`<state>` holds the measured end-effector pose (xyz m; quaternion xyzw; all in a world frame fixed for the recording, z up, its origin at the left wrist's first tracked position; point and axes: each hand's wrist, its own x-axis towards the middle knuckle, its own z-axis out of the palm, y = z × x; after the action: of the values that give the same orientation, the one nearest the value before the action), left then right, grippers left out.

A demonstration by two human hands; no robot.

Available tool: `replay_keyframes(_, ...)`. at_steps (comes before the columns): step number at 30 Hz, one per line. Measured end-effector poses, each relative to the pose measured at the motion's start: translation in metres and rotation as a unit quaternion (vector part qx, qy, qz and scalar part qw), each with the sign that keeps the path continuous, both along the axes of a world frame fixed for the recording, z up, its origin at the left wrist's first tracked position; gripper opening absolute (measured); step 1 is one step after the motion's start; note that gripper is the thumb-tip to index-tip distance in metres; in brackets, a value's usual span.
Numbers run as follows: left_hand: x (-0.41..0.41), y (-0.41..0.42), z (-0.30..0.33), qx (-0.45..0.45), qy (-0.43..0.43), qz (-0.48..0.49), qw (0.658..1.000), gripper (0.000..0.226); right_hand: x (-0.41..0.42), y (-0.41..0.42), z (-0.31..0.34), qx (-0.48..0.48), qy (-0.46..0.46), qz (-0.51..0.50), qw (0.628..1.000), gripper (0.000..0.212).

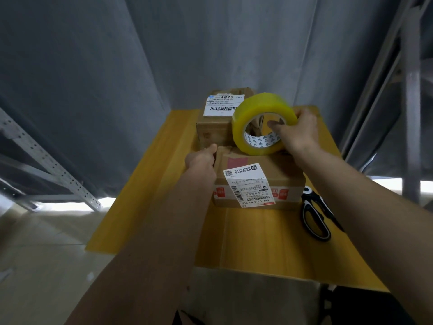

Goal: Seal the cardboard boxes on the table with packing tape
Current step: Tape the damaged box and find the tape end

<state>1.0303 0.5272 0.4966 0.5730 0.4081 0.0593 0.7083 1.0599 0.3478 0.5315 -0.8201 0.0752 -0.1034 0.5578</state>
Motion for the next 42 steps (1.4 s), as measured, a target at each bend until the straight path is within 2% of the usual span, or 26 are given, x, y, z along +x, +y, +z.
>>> replay_keyframes(4, 0.0, 0.001, 0.0, -0.018, 0.011, -0.017, 1.0, 0.026, 0.001, 0.001, -0.003, -0.012, 0.012, 0.008, 1.0, 0.026)
replay_keyframes(7, -0.004, 0.001, 0.001, -0.068, 0.012, -0.053, 0.996, 0.018, 0.001, 0.001, -0.004, -0.011, 0.007, 0.008, 1.0, 0.025)
replay_keyframes(11, -0.012, 0.001, -0.001, -0.124, 0.007, -0.078, 0.989, 0.023, 0.0, 0.002, -0.006, -0.003, 0.001, 0.003, 1.0, 0.025)
replay_keyframes(22, -0.012, -0.001, -0.004, -0.091, 0.035, -0.14, 0.985, 0.031, -0.007, 0.002, -0.009, 0.025, -0.028, 0.002, 0.999, 0.022)
replay_keyframes(25, -0.015, -0.001, -0.004, -0.039, 0.056, -0.155, 0.986, 0.027, -0.009, 0.002, -0.01, 0.017, -0.033, 0.005, 0.999, 0.02)
replay_keyframes(28, -0.017, -0.003, -0.005, 0.13, 0.021, -0.074, 0.988, 0.014, -0.011, 0.002, -0.011, 0.009, -0.022, 0.011, 1.0, 0.024)
replay_keyframes(29, -0.019, -0.004, -0.005, 0.231, -0.021, -0.042, 0.972, 0.013, -0.011, 0.002, -0.012, 0.005, -0.014, 0.015, 1.0, 0.026)
replay_keyframes(30, -0.022, -0.007, -0.003, 0.344, -0.077, -0.044, 0.935, 0.014, -0.011, 0.002, -0.012, 0.004, -0.007, 0.018, 1.0, 0.028)
replay_keyframes(31, -0.025, -0.011, -0.002, 0.437, -0.129, -0.074, 0.887, 0.016, -0.011, 0.001, -0.012, 0.005, -0.002, 0.021, 1.0, 0.03)
replay_keyframes(33, -0.03, -0.019, -0.005, 0.537, -0.168, -0.181, 0.807, 0.031, -0.01, 0.001, -0.012, 0.008, 0.001, 0.023, 1.0, 0.029)
replay_keyframes(34, -0.032, -0.021, -0.009, 0.554, -0.153, -0.236, 0.783, 0.04, -0.01, 0.001, -0.012, 0.01, 0.001, 0.022, 1.0, 0.027)
replay_keyframes(36, -0.034, -0.02, -0.012, 0.56, -0.117, -0.31, 0.759, 0.054, -0.011, 0.001, -0.012, 0.018, 0.001, 0.017, 1.0, 0.025)
replay_keyframes(42, -0.035, -0.014, -0.008, 0.623, -0.064, -0.404, 0.666, 0.077, -0.013, 0.002, -0.015, 0.04, -0.029, 0.01, 0.999, 0.017)
